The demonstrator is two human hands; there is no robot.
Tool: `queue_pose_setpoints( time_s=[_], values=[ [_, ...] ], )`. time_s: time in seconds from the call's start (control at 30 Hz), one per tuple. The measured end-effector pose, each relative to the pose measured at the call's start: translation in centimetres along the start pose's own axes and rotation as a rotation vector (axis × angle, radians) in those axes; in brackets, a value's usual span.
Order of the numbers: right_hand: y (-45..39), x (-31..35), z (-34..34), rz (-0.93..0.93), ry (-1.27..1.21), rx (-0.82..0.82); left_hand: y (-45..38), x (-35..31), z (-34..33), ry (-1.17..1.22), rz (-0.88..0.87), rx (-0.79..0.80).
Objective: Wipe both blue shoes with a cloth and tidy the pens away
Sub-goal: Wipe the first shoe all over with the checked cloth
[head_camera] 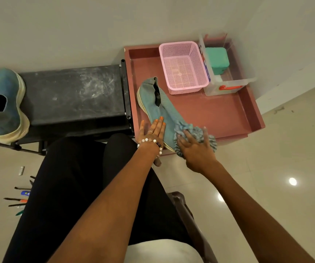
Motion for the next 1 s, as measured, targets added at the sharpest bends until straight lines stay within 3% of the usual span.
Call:
queue_pose_setpoints(
  time_s=[0.37, 0.57, 0.83, 1.0],
  values=[
    [-5.9, 2.0, 1.2, -0.020, -0.084, -0.013, -0.1, 0.0, -0.1, 0.000, 0.000, -0.031],
    [0.6, 1.0, -1.2, -0.121, -0.250, 0.069, -0.4, -0.1, -0.2, 0.015, 0.009, -0.084],
    [-3.3, 2.8, 1.3, -0.070, -0.180, 0.004, 0.8, -0.4, 0.6, 0.058, -0.026, -0.064],
    [-3.4, 2.8, 0.1, -0.029, -0.309, -0.079, 1.1, -0.6, 1.1, 0.077, -0.036, -0.046]
  ],
)
Point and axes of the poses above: each hand's wrist, its own y-axis away from the middle knuckle, its own z-axis out of the back of the hand, x = y × z, the point moved 8 cm from there along -y, towards the middle knuckle, and after that the axes turned 12 degrees about -z, right-handed, at the moved point
